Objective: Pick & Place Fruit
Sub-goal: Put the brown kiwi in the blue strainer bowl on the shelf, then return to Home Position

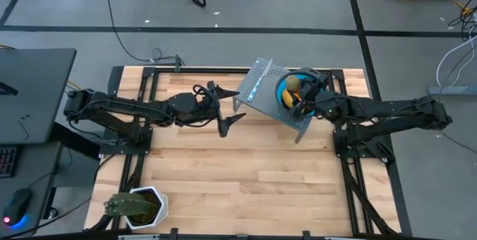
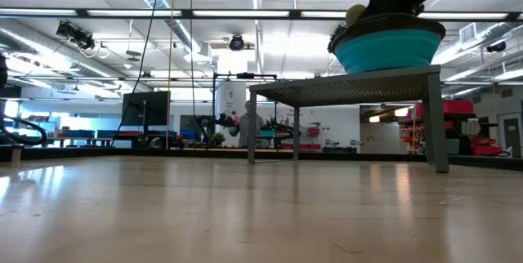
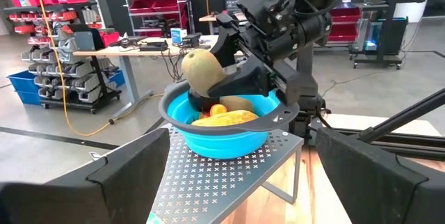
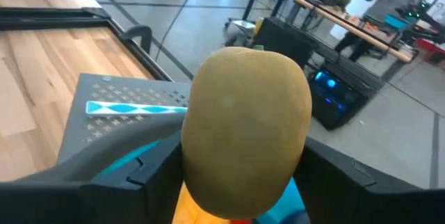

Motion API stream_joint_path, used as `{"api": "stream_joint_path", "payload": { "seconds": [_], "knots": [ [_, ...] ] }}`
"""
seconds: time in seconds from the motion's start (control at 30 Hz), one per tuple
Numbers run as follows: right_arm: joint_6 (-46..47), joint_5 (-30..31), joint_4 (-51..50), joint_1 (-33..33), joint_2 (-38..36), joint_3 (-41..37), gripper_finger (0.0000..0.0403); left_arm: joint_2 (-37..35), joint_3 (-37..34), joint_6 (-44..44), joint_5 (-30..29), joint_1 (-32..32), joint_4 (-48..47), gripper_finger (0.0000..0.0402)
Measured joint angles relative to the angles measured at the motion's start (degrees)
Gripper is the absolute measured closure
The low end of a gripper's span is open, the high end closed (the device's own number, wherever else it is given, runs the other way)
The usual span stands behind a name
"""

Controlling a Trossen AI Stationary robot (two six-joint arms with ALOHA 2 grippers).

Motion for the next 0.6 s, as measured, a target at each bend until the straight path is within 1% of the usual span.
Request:
{"api": "stream_joint_path", "payload": {
  "seconds": [0.13, 0.23, 0.43, 0.6],
  "knots": [
    [0.95, 0.01, -0.57, -0.66, 0.01, 0.0, 0.0128, 0.0, 0.0, 0.01, 0.02, 0.0, 0.0, 0.003],
    [0.93, 0.01, -0.36, -0.66, 0.01, 0.0, 0.0114, 0.0, 0.0, 0.0, 0.0, 0.0, -0.02, 0.003],
    [0.87, 0.01, 0.19, -0.66, 0.01, 0.0, 0.0108, 0.0, 0.0, 0.0, 0.0, 0.0, -0.21, 0.0031],
    [-0.08, -0.03, 2.73, -0.64, 0.01, 0.0, 0.0107, 0.0, 0.0, 0.0, 0.02, 0.0, -0.22, 0.0031]
  ]
}}
